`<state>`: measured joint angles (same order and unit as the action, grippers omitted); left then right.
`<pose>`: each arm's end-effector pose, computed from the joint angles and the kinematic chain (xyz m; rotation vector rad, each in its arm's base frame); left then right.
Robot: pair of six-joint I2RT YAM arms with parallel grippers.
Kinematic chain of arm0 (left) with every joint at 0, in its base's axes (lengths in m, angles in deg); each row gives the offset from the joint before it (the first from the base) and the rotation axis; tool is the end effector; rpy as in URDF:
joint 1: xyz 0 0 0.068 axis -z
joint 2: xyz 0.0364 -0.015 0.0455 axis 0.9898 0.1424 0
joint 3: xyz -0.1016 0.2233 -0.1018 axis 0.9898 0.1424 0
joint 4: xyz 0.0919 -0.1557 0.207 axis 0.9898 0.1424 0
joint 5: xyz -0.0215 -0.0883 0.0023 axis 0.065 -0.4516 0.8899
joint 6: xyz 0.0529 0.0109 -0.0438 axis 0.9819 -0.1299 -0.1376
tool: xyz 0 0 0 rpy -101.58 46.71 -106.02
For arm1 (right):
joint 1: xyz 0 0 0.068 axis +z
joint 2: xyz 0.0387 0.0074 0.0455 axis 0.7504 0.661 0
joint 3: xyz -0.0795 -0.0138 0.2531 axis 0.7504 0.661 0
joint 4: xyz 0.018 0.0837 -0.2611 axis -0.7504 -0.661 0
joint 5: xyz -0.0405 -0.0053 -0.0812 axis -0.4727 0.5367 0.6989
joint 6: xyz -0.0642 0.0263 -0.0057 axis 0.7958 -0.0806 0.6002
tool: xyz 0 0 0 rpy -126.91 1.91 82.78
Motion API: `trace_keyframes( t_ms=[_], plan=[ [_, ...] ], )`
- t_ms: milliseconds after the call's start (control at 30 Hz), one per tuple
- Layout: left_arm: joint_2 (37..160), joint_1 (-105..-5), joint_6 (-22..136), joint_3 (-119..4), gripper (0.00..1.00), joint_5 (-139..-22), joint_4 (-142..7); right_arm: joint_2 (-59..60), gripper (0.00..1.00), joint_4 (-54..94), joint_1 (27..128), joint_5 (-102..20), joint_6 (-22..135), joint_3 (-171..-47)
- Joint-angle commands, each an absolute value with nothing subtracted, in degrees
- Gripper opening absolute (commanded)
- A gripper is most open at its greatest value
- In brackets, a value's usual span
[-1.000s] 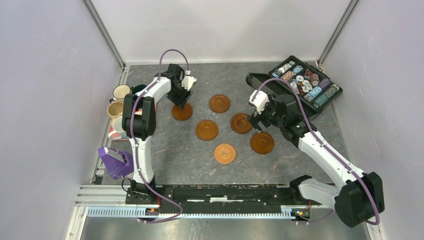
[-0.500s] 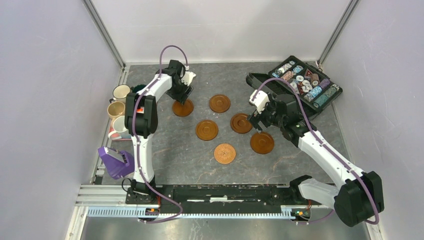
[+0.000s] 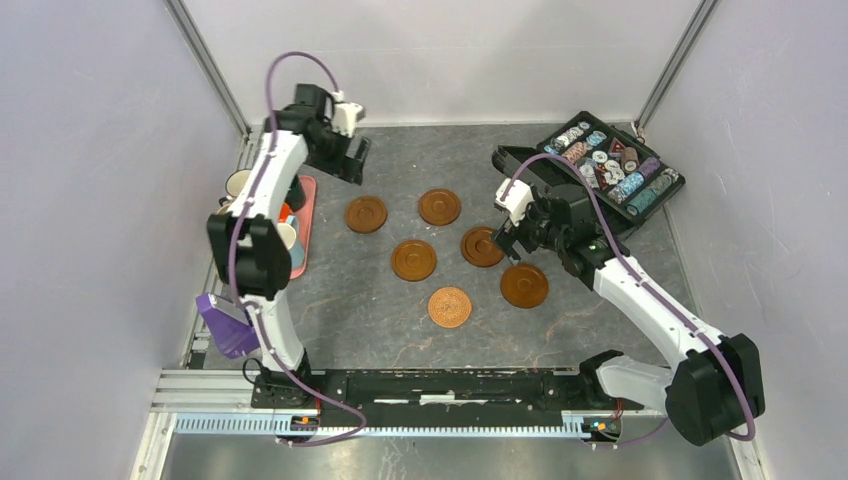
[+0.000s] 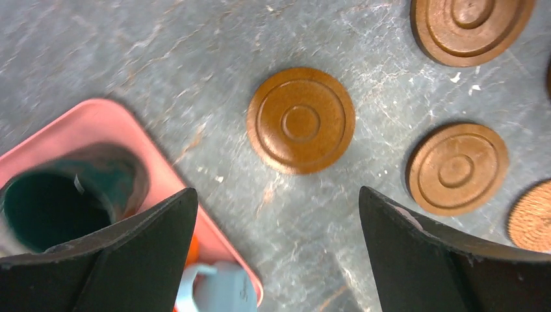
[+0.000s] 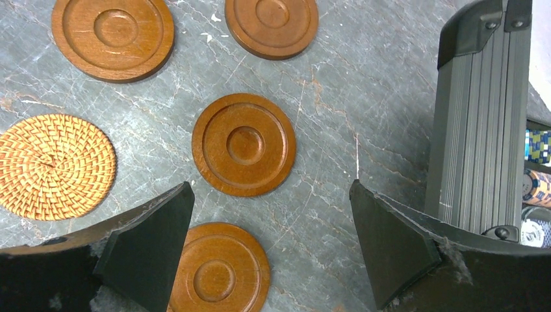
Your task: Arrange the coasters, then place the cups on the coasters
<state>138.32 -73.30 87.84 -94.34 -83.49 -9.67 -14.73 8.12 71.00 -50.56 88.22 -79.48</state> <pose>0.4476 -0.0779 0.2652 0.6881 2.5313 -0.1910 0.2593 0.1254 0.2481 -1.0110 1.8574 0.3003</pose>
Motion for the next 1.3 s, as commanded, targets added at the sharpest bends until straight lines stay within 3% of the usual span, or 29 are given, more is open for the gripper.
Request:
trace_keyframes(
  t_ms=[0,367,700,900,1267],
  plan=[
    [129.78,-79.82,82.76,-95.89,1.00,-89.91,-2.58,-14.23,0.98,11.56,70.83,-53.04,88.96,-82.24],
    [123.04,-96.19,80.95,-94.04,1.00,-91.92,6.04,-14.27,0.98,10.60,70.86,-55.01,89.92,-81.74],
    [117.18,-101.43,86.81,-89.51,1.00,-88.54,12.44,-16.95,0.98,10.41,70.82,-57.84,89.59,-77.82],
    [113.53,-105.34,101.52,-84.08,1.00,-83.80,17.44,-17.50,0.98,10.85,70.84,-58.04,89.73,-76.50],
    [112.32,-114.63,124.45,-76.89,0.94,-78.35,10.64,-15.99,0.98,11.49,70.86,-59.79,90.86,-77.28]
  ],
)
